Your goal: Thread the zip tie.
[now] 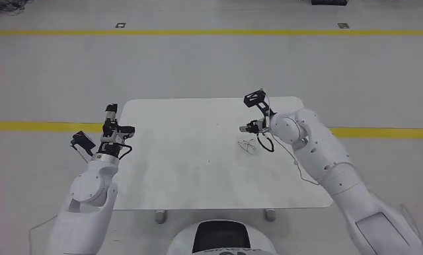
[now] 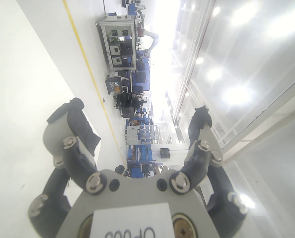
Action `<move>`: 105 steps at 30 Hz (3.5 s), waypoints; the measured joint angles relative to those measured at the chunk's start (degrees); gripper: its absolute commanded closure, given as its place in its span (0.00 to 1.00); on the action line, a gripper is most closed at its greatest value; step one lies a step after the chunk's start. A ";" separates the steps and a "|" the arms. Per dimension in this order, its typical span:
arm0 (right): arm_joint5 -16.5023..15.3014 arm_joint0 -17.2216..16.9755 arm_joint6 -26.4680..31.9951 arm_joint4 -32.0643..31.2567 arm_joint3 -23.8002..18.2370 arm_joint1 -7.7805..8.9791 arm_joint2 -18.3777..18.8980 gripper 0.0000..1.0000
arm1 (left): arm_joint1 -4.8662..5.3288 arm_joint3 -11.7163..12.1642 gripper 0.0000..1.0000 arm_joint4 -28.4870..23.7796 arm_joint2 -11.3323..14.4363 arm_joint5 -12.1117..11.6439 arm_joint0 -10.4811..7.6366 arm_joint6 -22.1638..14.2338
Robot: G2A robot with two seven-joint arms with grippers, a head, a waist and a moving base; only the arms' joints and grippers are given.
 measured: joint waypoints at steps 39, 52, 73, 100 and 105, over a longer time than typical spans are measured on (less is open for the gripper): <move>-17.37 12.44 8.52 2.31 22.61 -7.03 -16.21 0.00 | 0.00 0.00 0.00 0.00 0.00 0.00 0.00 0.00; -17.37 13.35 2.40 3.94 27.13 -7.56 -19.98 0.00 | 0.00 0.00 0.00 0.00 0.00 0.00 0.00 0.00; -15.85 12.82 -0.28 1.41 28.19 -8.21 -20.82 0.00 | 0.00 0.00 0.00 0.00 0.00 0.00 0.00 0.00; -16.04 12.37 0.84 -1.22 28.71 -9.01 -19.90 0.00 | 0.00 0.00 0.00 0.00 0.00 0.00 0.00 0.00; -16.02 12.36 0.83 -1.21 28.70 -9.00 -19.89 0.00 | 0.00 0.00 0.00 0.00 0.00 0.00 0.00 0.00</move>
